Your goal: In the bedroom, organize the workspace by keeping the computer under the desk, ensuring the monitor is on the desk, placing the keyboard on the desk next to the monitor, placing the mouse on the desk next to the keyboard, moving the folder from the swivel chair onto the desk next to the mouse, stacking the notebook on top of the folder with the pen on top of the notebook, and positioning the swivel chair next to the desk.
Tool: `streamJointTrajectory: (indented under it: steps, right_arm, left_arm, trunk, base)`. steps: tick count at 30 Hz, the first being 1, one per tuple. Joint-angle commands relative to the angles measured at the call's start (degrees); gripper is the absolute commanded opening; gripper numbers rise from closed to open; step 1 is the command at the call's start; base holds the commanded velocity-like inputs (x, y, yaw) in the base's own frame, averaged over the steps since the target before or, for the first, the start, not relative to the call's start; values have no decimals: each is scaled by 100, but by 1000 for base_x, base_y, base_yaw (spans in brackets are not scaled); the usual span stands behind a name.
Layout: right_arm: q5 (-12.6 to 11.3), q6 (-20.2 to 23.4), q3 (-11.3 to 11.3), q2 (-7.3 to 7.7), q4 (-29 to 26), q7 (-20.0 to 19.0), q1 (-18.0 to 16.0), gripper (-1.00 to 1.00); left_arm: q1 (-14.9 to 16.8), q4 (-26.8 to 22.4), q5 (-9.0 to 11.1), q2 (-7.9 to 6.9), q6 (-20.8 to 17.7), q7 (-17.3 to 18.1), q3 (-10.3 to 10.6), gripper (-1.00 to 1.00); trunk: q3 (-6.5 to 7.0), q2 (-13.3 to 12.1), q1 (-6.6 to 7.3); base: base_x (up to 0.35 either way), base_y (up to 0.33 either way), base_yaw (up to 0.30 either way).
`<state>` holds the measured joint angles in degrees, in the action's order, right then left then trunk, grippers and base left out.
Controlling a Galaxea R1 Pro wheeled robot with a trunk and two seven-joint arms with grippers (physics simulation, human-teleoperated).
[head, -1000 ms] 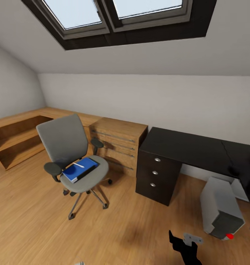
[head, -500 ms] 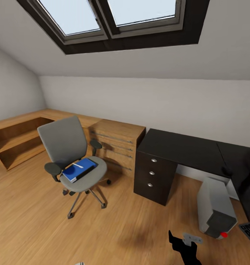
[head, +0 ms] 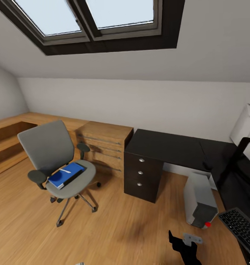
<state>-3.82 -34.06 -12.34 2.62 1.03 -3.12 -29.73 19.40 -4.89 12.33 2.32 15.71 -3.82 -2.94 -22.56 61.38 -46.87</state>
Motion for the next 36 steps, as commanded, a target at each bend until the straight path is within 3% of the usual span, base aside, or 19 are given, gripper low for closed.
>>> streamJointTrajectory:
  steps: [1,10,18,29,36]
  right_arm:
    - [-40,-22,-10,1,11,-34,-6,100]
    - [-40,-22,-11,-9,11,-32,-6,100]
    - [-40,-214,-13,-42,11,-31,0,100]
    - [-40,-567,-12,-76,8,-31,93,100]
    - [-40,-687,-13,-77,11,-31,99,100]
  left_arm:
    - [3,3,-1,3,18,-5,-25,100]
    - [3,5,-2,-2,20,-5,-25,100]
    - [3,5,-2,-3,20,-4,-23,100]
    - [3,5,-2,-3,28,-4,-29,100]
    - [3,5,-2,-3,28,-6,-24,100]
  trunk:
    - [13,-38,22]
    - [216,-399,220]
    - [286,-399,220]
    - [585,-840,462]
    - [650,-840,462]
  base:
    - [0,0,-256]
    - [0,0,-177]
    - [0,0,-21]
    - [0,0,-1]
    - [0,0,0]
